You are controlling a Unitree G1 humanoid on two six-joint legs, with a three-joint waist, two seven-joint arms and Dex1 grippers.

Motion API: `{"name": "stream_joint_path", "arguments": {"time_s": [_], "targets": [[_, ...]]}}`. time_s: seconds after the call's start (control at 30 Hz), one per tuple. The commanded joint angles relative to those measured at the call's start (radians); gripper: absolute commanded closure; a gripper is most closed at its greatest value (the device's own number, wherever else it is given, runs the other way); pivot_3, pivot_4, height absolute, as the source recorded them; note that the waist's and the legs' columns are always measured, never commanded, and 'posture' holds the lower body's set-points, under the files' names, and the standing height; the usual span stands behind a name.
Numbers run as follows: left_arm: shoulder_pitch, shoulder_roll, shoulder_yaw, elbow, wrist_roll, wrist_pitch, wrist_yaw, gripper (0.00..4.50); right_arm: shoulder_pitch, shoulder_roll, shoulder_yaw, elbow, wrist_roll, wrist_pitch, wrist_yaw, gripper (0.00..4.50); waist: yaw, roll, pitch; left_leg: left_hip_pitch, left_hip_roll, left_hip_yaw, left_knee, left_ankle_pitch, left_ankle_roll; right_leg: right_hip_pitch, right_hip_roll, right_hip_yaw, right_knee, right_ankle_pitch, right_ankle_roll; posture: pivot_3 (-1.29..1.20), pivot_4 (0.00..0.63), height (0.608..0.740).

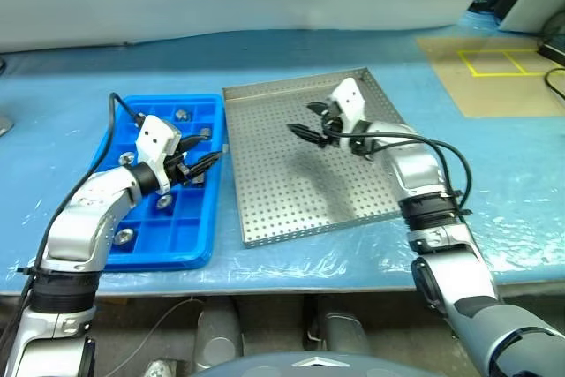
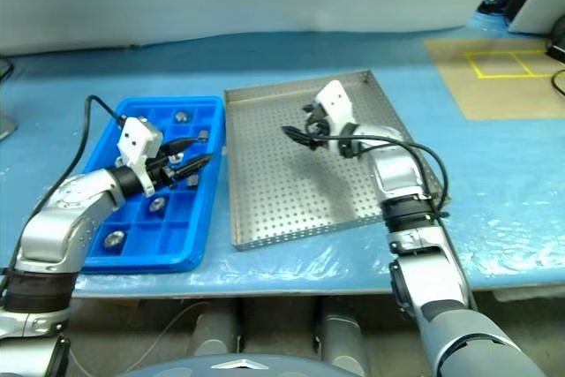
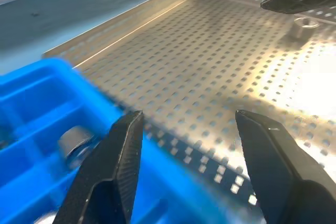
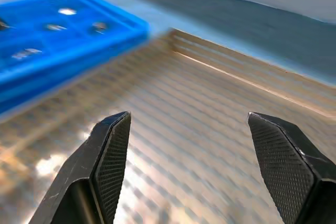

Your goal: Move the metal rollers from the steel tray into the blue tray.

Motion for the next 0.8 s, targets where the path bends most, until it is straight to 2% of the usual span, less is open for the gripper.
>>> {"name": "stream_joint_path", "arguments": {"time_s": [0.03,0.3,0.5,0.8], "targets": [[-0.069,-0.023,-0.043,0.066,0.021,-0.063,-0.049,1.54,0.038,-0.001,-0.093,-0.026,0.030,0.021,-0.108,0.80,-0.020,0.000,0.000,0.000,0.000,0.000,0.000,0.000,0.000,0.000,0.001,0.001,0.000,0.000,0.000,-0.16,0.150,0.740],[-0.165,-0.071,-0.096,0.195,0.054,-0.128,-0.117,1.54,0.080,0.025,-0.121,-0.008,0.027,0.019,-0.228,0.80,-0.077,0.000,0.000,0.000,0.002,0.001,0.000,0.001,-0.002,0.000,0.004,0.004,0.002,0.001,-0.002,-0.23,0.150,0.740],[-0.167,-0.084,-0.100,0.224,0.069,-0.144,-0.130,1.54,0.119,0.016,-0.093,0.007,0.004,-0.002,-0.235,0.80,-0.079,0.000,0.000,0.001,0.002,0.001,0.002,0.001,-0.001,0.000,0.004,0.003,0.002,0.001,-0.002,-0.23,0.150,0.740],[-0.147,-0.094,-0.097,0.211,0.076,-0.146,-0.127,1.54,0.129,0.003,-0.085,0.134,-0.002,-0.049,-0.250,0.80,-0.080,0.000,0.000,0.001,0.002,0.001,0.003,0.000,0.000,0.000,0.004,0.003,0.002,0.001,-0.002,-0.21,0.150,0.740]]}}
